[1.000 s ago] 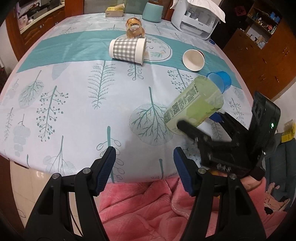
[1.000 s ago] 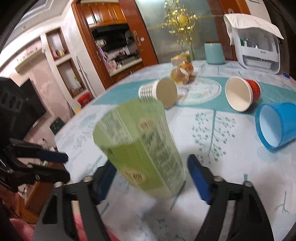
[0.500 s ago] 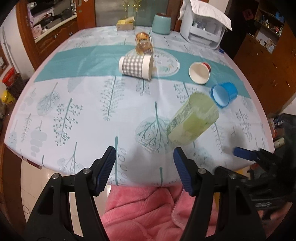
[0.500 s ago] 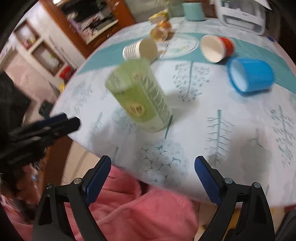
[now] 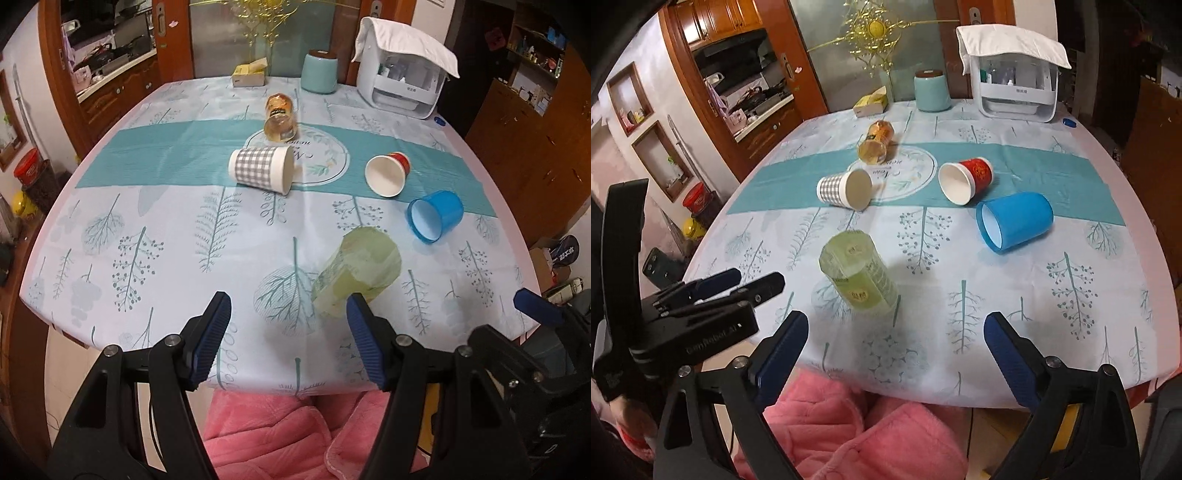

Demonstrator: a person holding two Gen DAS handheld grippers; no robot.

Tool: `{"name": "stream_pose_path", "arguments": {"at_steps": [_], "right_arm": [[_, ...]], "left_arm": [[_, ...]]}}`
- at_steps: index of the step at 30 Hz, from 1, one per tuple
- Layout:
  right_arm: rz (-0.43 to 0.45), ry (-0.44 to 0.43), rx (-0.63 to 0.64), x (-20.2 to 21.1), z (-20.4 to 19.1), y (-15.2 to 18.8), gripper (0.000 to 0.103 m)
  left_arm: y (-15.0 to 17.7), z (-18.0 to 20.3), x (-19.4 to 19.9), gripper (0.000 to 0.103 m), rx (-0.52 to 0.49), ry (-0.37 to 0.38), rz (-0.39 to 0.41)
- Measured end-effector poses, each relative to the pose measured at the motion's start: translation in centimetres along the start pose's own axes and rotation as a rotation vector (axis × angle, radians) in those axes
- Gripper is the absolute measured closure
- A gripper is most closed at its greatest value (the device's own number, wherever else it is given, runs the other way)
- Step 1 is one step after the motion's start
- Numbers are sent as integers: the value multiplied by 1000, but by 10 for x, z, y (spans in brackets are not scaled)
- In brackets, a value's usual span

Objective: Flip cup upright

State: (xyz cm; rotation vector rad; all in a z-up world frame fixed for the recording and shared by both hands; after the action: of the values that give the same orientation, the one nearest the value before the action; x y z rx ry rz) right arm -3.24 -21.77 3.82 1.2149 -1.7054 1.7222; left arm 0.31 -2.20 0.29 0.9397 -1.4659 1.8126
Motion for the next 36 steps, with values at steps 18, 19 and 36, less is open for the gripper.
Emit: {"name": "stream_pose_path", "arguments": {"at_steps": [18,19,36], "right_arm": [[-2,67,-65,4,13,-13,1],[-5,72,-59,4,14,-13,1],[-22,87,-64,-3,15,-13,1]], "left_arm": [[-1,-11,15,1,16,-101,19],[-1,-10,15,1,15,-101,20],[-6,0,13,1,3,-94,28]]}}
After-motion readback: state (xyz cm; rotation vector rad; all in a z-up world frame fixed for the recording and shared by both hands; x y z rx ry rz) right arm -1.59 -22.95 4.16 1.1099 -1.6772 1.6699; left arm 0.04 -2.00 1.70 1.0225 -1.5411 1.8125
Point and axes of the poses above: each gripper's, at about its wrist camera, not at the fingertips, and x roughly against the way its jaws point, z to its right, y to its underside, the point moved 5 cm from there along -x, roughly the way its jaws point, and after that the axes turned 6 degrees about x, right-handed, at the moved point
